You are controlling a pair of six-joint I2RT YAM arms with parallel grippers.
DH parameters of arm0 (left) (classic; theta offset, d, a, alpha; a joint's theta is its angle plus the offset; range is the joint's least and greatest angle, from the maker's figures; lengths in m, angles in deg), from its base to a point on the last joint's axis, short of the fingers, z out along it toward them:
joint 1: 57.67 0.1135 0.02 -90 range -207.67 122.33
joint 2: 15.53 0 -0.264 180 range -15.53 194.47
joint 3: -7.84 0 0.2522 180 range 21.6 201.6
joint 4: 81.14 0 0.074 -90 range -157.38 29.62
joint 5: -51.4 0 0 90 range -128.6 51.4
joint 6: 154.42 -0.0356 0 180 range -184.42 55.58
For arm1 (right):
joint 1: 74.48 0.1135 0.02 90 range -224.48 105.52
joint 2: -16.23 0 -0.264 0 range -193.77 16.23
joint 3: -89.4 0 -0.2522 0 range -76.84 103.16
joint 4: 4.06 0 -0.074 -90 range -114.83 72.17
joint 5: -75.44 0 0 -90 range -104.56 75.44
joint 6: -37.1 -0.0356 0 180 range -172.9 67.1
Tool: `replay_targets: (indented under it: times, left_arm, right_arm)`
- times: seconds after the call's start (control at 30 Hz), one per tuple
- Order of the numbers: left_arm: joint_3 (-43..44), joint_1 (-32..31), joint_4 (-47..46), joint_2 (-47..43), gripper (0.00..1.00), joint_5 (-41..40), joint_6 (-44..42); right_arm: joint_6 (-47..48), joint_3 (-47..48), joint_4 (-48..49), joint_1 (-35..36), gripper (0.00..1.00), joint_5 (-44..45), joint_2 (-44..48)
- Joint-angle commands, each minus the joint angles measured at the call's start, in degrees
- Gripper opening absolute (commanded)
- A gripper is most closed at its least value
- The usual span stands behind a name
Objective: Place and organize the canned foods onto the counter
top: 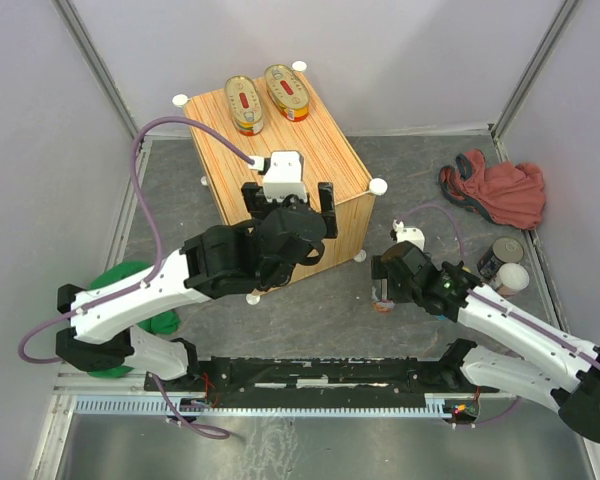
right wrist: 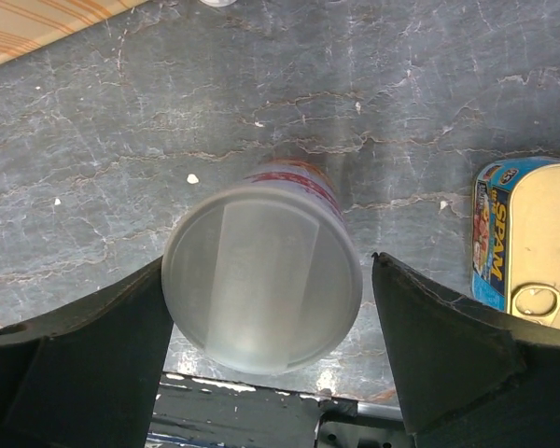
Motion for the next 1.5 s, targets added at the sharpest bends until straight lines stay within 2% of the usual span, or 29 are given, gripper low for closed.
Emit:
replay_targets:
  times: [0.0,0.27,0.53,0.83,1.03,1.47]
  left_arm:
    - [-2.1,-1.2,2.0,-3.6,1.00,-2.1,6.1]
    - [-6.5,-2.7,3.5,-6.6,0.99,-2.2,9.3]
    - [-8.9,-4.3,5.7,-7.8,0.97,-2.7,11.9]
    - [-13.2,-6.3,4.8,-11.1,0.95,-3.6,13.9]
    - [-17.5,-7.7,0.0,-15.6,0.93,-3.6,12.6]
    - [-13.8,-8.8,-0.4,-16.4,0.93,-4.4,7.7]
  right_arm:
    - [-0.9,-0.6,3.9,0.4,0.89,2.3,-1.0]
    - [-1.5,-1.9,5.6,0.9,0.76,3.6,-1.0]
    - [-0.9,-1.2,3.9,1.1,0.28,3.7,1.4]
    - [1.1,5.5,-2.7,1.8,0.02,4.3,5.7]
    - [3.4,15.8,-8.8,1.9,0.01,4.0,6.5]
    - [8.4,42.6,-18.0,2.2,0.01,0.5,1.2]
